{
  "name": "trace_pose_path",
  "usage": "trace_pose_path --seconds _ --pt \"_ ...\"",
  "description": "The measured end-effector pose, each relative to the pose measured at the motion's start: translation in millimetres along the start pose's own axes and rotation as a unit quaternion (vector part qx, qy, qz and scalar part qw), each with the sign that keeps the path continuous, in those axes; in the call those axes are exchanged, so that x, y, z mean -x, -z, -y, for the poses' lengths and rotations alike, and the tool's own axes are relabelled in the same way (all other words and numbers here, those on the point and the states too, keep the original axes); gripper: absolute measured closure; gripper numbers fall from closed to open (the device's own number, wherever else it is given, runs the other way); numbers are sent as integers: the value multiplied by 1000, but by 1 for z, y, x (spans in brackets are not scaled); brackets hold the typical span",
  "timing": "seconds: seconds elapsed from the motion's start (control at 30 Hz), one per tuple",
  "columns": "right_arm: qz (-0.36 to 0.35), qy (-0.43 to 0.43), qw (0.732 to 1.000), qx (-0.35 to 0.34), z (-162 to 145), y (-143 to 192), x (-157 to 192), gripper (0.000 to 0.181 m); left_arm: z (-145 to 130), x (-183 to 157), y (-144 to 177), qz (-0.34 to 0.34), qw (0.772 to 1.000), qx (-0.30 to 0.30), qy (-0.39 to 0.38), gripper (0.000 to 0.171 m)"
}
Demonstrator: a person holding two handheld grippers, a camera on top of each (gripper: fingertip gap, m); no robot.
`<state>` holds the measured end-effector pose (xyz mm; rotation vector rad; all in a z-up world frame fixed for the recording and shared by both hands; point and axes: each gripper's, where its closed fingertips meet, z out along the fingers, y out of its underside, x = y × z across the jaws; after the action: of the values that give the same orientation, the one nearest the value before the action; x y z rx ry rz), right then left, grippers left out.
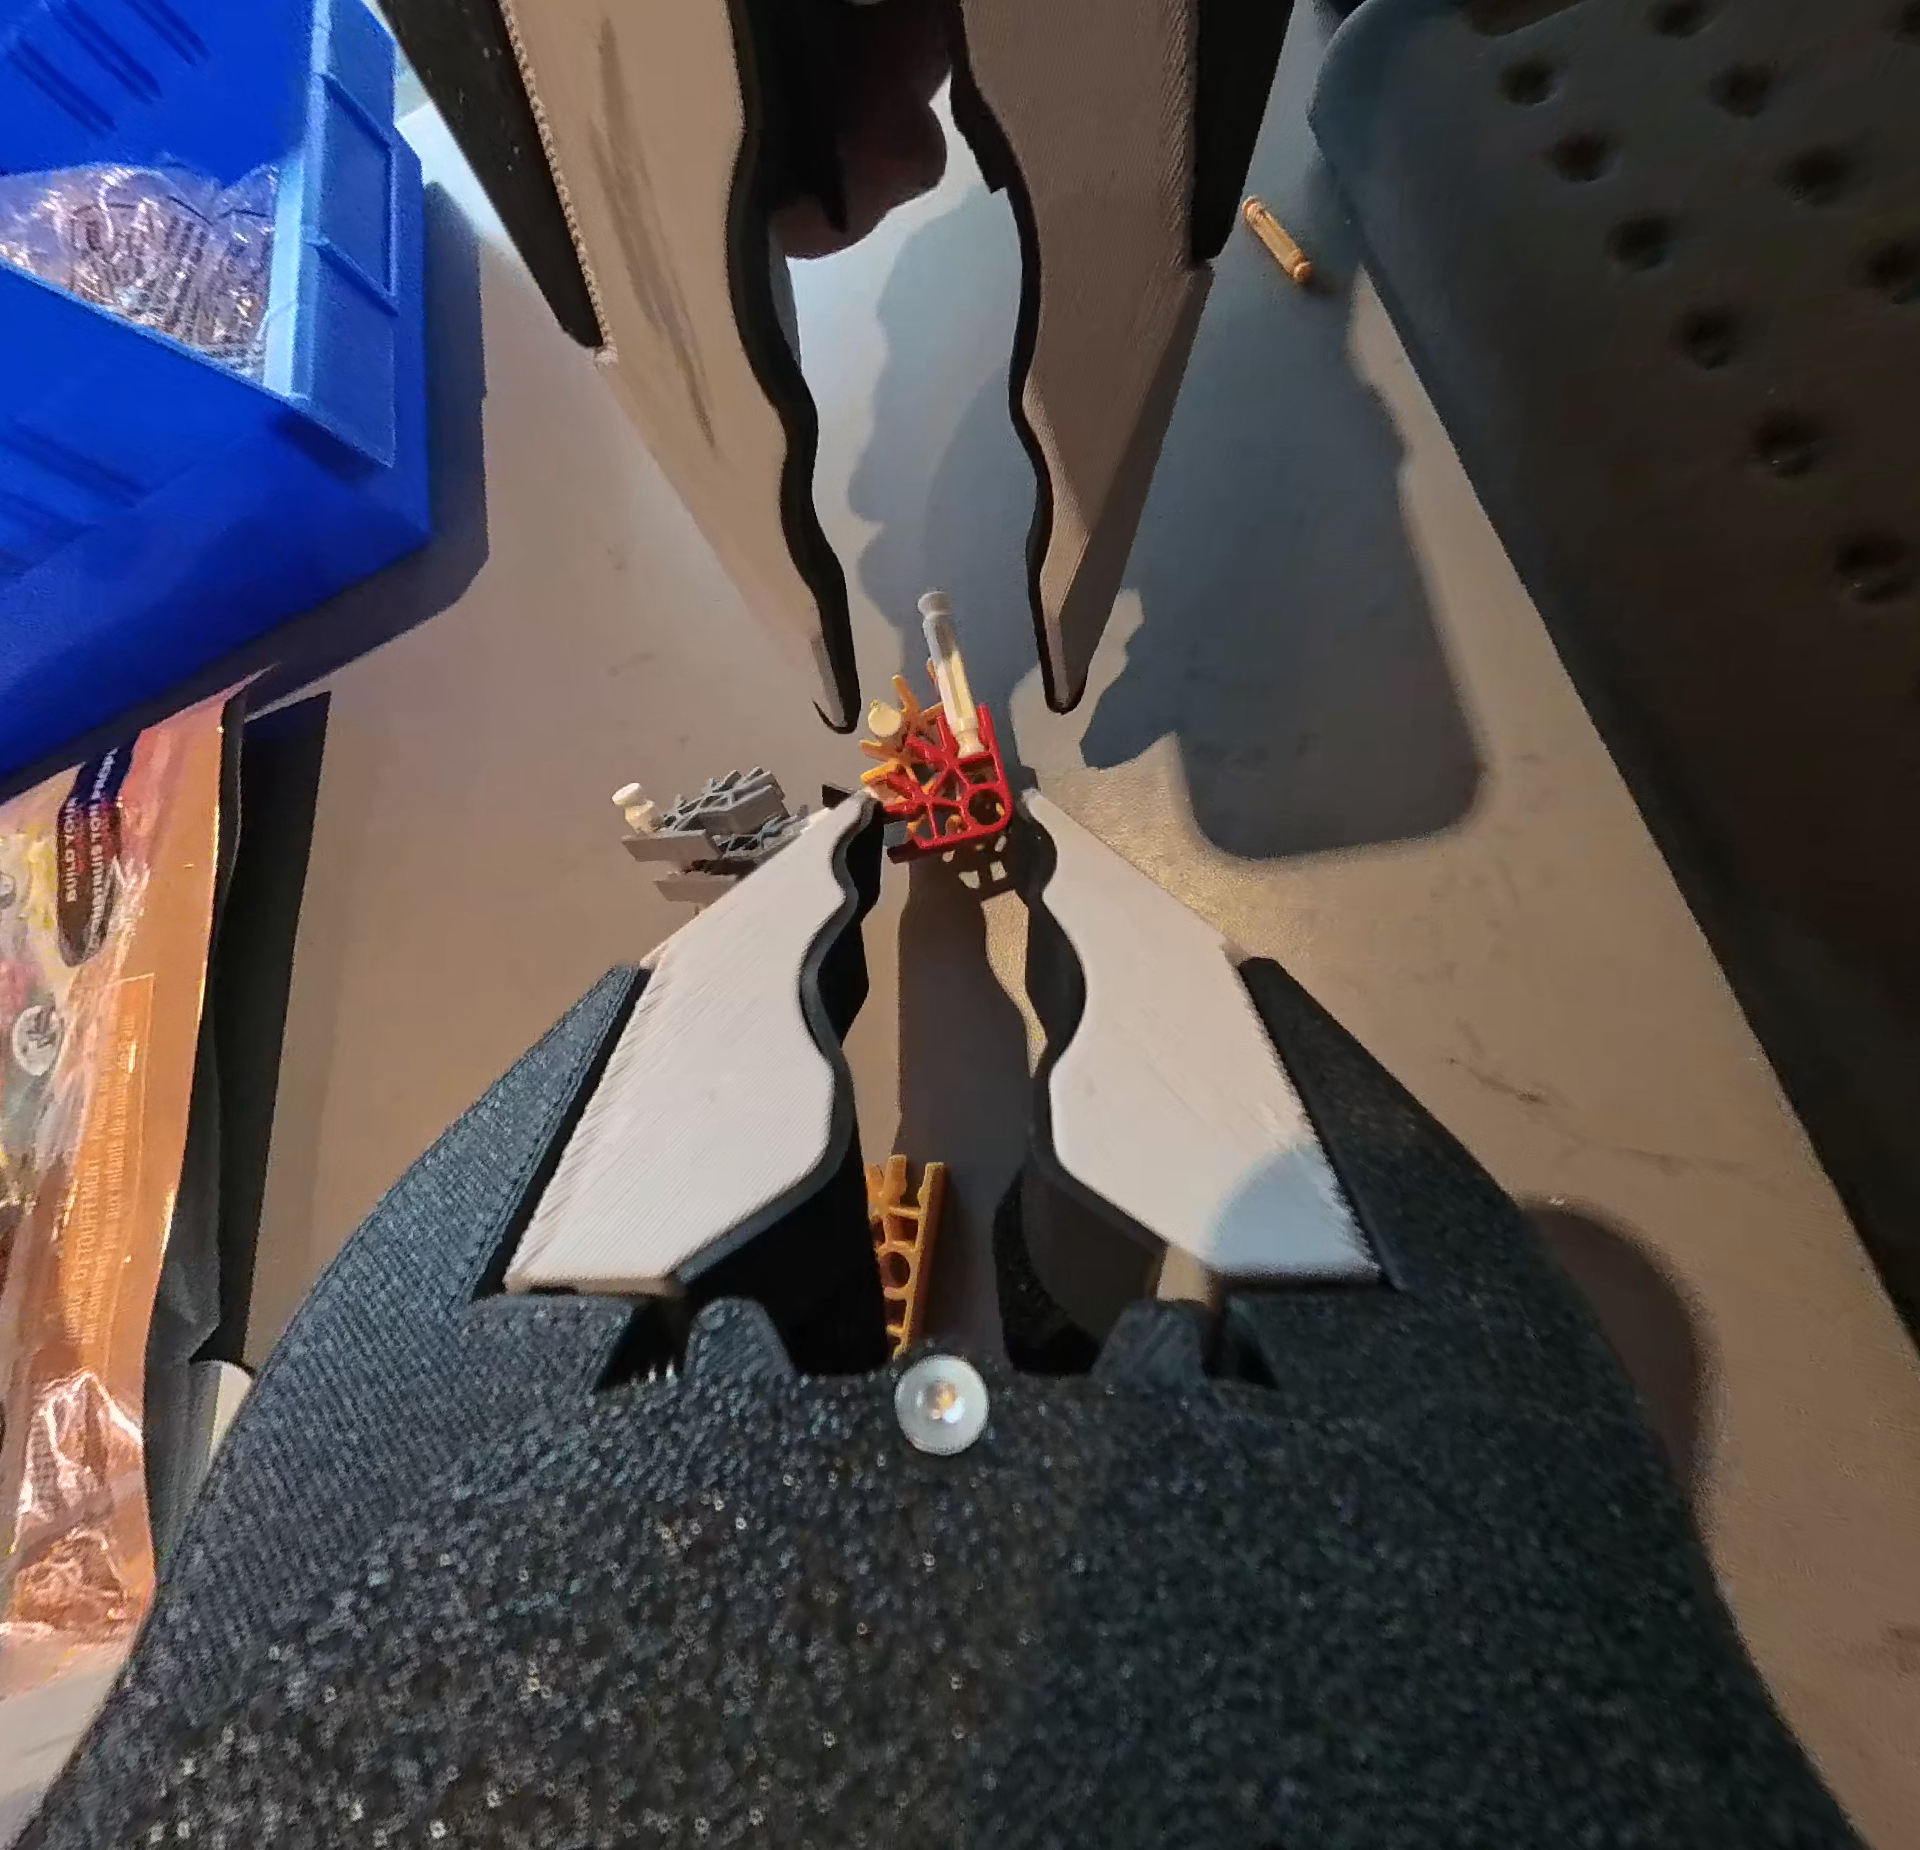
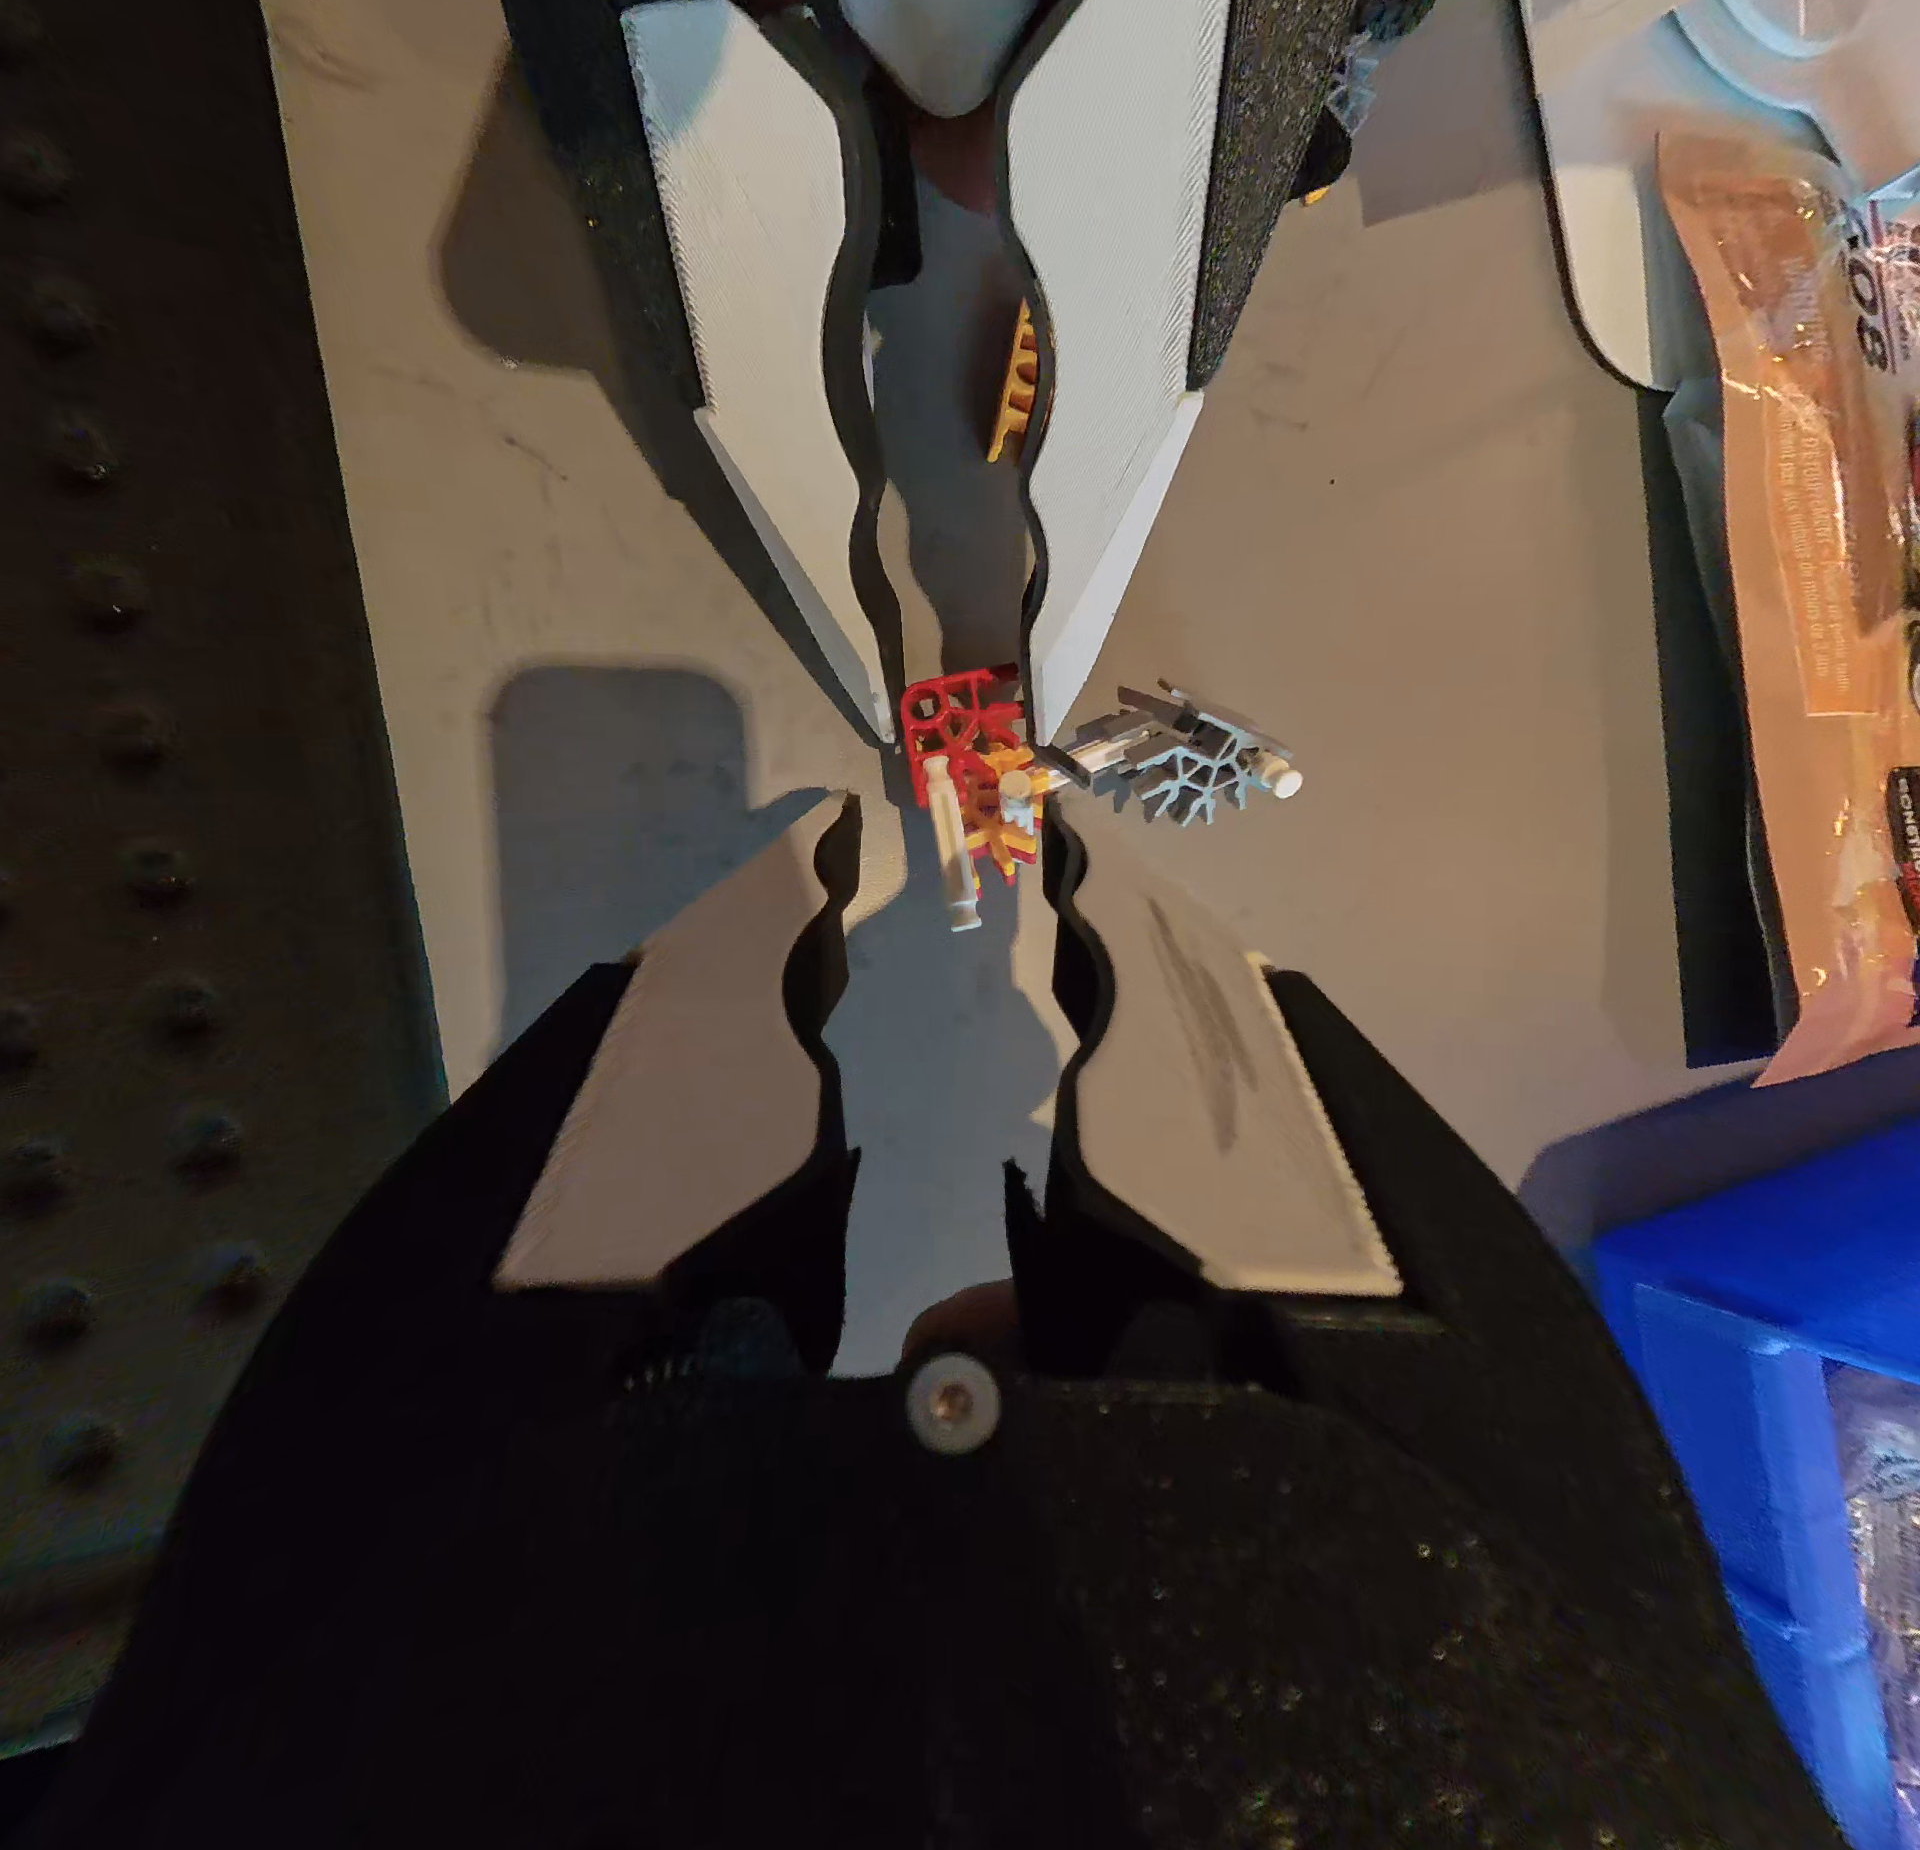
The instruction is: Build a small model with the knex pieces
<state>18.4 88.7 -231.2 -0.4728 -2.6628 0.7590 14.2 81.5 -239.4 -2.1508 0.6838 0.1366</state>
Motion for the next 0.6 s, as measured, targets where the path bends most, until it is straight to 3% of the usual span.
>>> trace_pose_path --seconds 0.6 --pt "-39 -32 999 -8 -2 -5 -6 158 3 3 -8 15 1000 3 -17 149"
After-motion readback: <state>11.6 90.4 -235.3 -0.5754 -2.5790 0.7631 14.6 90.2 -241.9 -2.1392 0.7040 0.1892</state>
